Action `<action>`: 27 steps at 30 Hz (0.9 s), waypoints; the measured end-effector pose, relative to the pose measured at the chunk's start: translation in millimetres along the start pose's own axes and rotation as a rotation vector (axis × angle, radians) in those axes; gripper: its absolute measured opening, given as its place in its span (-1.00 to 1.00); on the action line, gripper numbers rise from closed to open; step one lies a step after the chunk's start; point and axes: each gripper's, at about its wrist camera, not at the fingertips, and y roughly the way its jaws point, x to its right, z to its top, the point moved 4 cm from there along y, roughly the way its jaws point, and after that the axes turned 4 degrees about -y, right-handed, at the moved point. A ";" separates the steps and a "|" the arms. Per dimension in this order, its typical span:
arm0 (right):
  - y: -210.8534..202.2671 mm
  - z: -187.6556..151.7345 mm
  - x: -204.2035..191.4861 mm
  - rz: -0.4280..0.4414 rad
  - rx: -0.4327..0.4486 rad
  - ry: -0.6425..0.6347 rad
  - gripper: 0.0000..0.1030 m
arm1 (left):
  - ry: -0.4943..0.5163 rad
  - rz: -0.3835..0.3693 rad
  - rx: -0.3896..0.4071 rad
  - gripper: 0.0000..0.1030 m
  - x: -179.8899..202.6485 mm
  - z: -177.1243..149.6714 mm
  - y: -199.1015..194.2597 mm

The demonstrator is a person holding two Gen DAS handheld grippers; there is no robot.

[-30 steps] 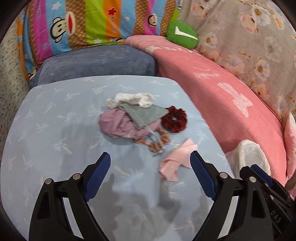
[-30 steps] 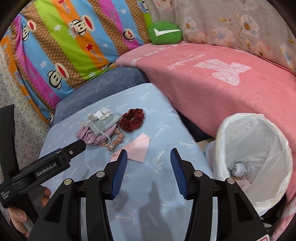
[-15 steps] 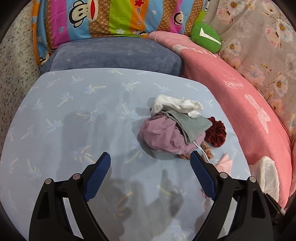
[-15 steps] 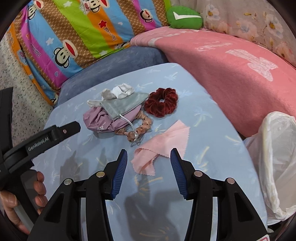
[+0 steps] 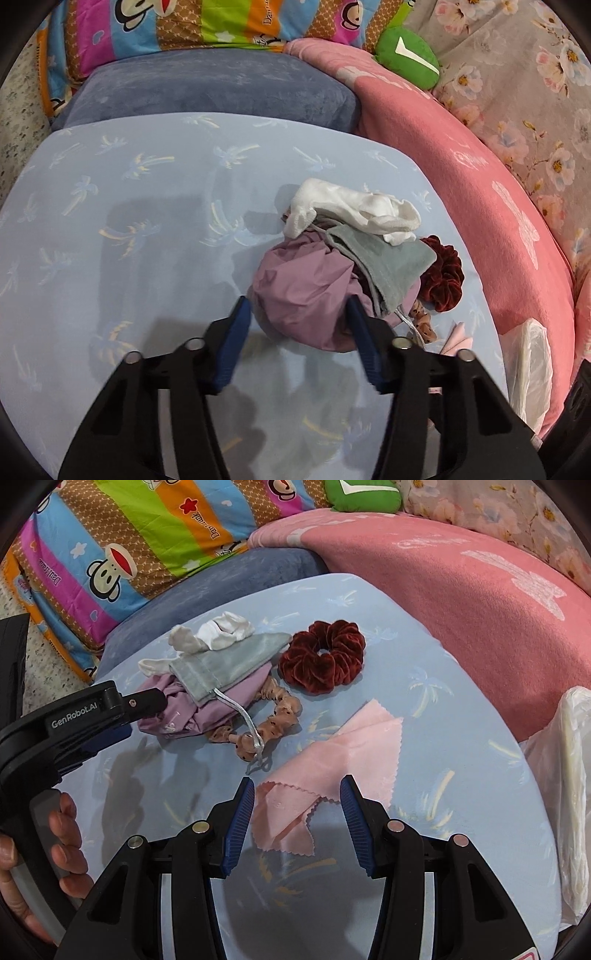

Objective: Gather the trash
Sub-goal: 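Grasp the purple bag with the left gripper while the right gripper grasps the pink cloth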

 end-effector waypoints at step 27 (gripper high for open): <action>-82.6 -0.7 3.9 0.057 0.148 -0.010 -0.91 | 0.092 -0.073 0.118 -0.94 50.6 -8.8 -87.9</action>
